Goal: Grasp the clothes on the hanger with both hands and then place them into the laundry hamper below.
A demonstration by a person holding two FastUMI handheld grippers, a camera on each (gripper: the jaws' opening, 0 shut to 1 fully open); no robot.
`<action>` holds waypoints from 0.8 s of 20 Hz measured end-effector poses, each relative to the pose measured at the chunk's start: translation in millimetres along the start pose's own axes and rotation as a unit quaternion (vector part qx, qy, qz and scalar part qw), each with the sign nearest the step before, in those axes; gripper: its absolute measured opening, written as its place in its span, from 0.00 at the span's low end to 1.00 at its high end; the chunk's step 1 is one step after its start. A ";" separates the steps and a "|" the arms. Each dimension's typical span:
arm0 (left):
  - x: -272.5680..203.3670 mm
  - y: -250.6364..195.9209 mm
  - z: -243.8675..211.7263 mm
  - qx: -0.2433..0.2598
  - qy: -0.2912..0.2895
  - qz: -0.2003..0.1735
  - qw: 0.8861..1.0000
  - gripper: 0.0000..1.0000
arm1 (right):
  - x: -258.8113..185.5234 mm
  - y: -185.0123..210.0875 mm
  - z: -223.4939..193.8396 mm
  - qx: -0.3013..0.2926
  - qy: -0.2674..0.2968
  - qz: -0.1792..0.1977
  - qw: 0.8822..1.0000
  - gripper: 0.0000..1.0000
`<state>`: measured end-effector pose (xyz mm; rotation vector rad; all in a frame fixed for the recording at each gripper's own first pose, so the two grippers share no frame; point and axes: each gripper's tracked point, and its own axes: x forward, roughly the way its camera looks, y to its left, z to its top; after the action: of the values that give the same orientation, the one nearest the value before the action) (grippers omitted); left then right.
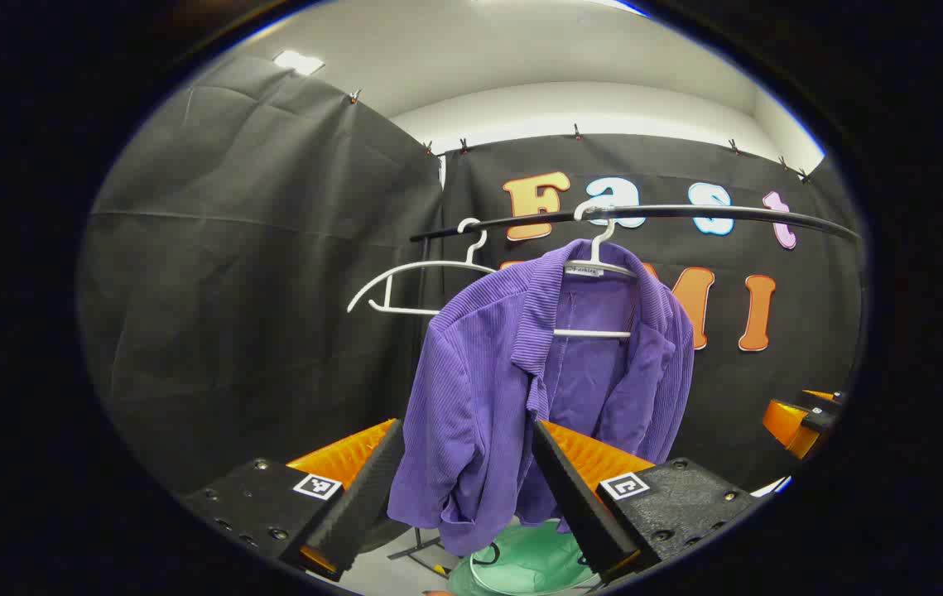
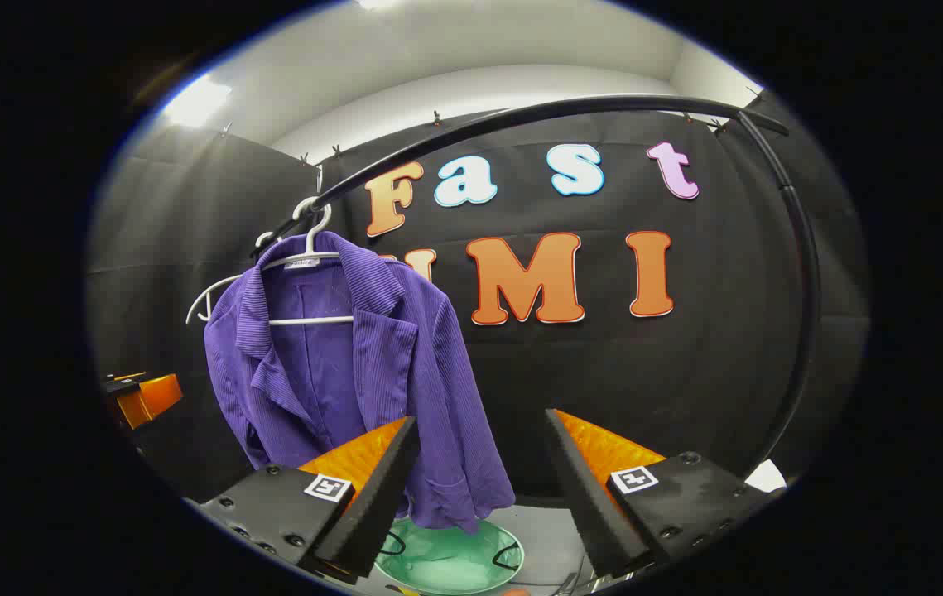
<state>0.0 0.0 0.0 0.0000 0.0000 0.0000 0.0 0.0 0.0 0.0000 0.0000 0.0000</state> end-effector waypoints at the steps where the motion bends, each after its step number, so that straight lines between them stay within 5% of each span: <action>1: 0.7 0.4 -0.8 0.001 -0.001 0.000 1.000 0.98 | -0.5 -0.3 -1.8 -0.001 -0.001 -0.001 1.000 0.95; 3: 2.1 1.3 -1.7 0.010 -0.009 0.002 1.000 0.98 | 1.9 -1.1 -6.3 -0.007 -0.004 -0.002 1.000 0.89; 16: -4.3 10.3 -8.4 0.009 -0.010 0.013 1.000 0.98 | 12.6 24.6 -20.2 -0.006 0.009 0.020 1.000 0.90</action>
<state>-4.3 10.3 -8.4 0.0185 -0.0194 0.0263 12.6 24.6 -20.2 -0.0125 0.0186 0.0400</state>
